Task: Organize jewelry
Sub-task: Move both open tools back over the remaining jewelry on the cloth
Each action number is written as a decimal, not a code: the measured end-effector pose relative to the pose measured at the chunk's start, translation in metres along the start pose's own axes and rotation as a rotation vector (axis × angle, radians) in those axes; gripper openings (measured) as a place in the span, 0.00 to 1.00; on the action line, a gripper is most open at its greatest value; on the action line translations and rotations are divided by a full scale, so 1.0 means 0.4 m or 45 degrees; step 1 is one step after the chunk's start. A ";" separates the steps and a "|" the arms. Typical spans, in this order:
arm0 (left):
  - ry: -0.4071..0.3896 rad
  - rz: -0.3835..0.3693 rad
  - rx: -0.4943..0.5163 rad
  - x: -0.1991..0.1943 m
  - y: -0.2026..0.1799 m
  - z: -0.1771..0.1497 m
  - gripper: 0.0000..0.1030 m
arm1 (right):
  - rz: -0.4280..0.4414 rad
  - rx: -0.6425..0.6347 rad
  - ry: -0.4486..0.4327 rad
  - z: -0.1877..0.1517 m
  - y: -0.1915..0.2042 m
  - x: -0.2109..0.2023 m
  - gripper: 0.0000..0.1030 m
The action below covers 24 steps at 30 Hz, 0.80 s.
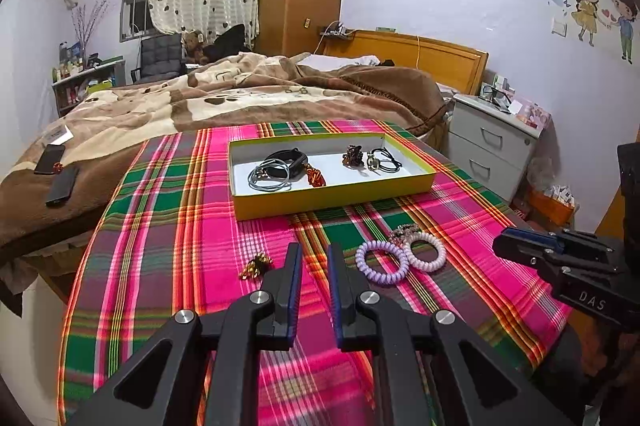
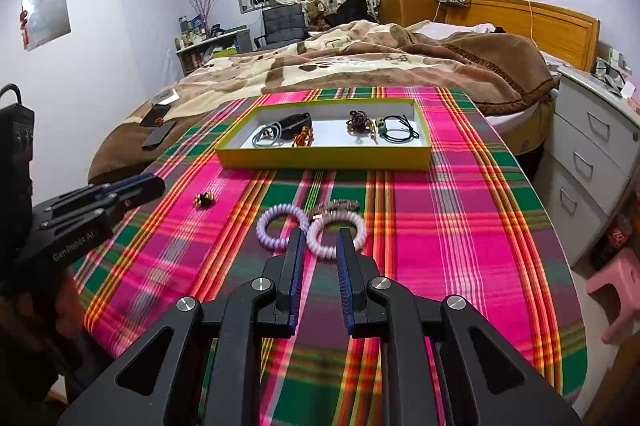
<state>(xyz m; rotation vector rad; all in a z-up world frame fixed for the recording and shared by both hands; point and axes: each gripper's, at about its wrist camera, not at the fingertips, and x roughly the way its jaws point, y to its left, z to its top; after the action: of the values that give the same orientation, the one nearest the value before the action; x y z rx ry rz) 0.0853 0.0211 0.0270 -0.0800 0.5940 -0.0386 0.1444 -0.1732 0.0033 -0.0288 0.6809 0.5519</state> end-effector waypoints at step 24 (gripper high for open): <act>0.093 -0.035 -0.007 0.040 0.007 -0.028 0.11 | -0.026 0.023 0.062 -0.022 -0.006 0.031 0.21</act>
<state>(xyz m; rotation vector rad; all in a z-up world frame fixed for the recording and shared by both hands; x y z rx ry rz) 0.0922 0.0223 0.0084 -0.0926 0.6661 -0.0664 0.1482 -0.1711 -0.0113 -0.0325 0.7326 0.5268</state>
